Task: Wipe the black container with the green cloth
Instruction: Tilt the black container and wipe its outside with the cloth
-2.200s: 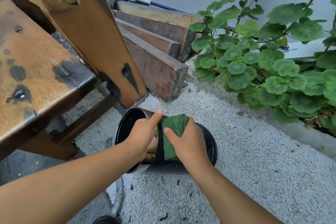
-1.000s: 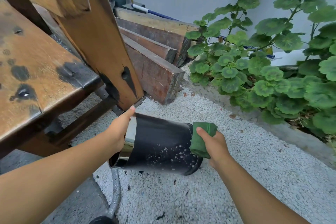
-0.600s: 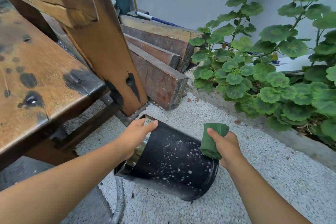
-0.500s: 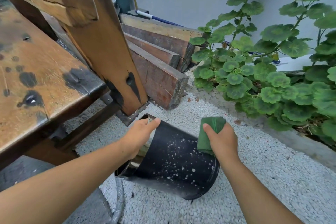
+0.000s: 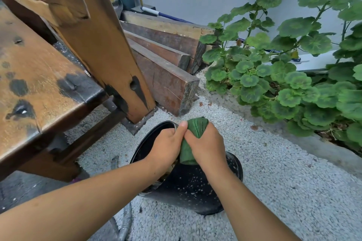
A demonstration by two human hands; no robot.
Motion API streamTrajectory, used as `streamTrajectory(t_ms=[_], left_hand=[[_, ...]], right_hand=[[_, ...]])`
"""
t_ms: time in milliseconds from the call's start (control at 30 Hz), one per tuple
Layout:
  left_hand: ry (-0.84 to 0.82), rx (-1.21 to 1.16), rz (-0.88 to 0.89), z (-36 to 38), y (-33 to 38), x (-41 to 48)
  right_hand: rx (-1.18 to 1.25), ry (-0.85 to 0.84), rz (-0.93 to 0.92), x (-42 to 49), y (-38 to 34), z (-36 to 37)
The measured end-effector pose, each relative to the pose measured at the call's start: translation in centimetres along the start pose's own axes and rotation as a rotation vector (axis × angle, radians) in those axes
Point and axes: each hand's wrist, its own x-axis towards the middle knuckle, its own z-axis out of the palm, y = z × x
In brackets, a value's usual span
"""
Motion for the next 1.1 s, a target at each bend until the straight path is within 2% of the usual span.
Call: streamTrajectory(t_ms=[167,400,800,900,1000,1100], left_hand=[[0.046,0.141,0.01,0.1,-0.9,0.5],[0.009,0.114,-0.036,-0.1,-1.1,0.9],[0.045,0.072,-0.131,-3.0,-1.4,1.4],[0.085,0.096,-0.094,-4.0,-1.4,1.5],[0.114,0.099,-0.076,-5.0,-1.4,1.0],[-0.039,0.069,-0.039,-6.5,-2.3,0.1]], right_hand=[[-0.077,-0.011,0.052,1.4,2.5,-1.0],[-0.18,0.013,0.11,2.6,6.2,-2.6],[-0.392,0.142,0.082,2.1,9.1,-3.3],[-0.396,0.152,0.059,1.9,9.3,-3.1],[-0.257,0.179,0.088,1.8,9.6,-3.0],[0.081,0.168,0.237,2.3,9.7,-3.2]])
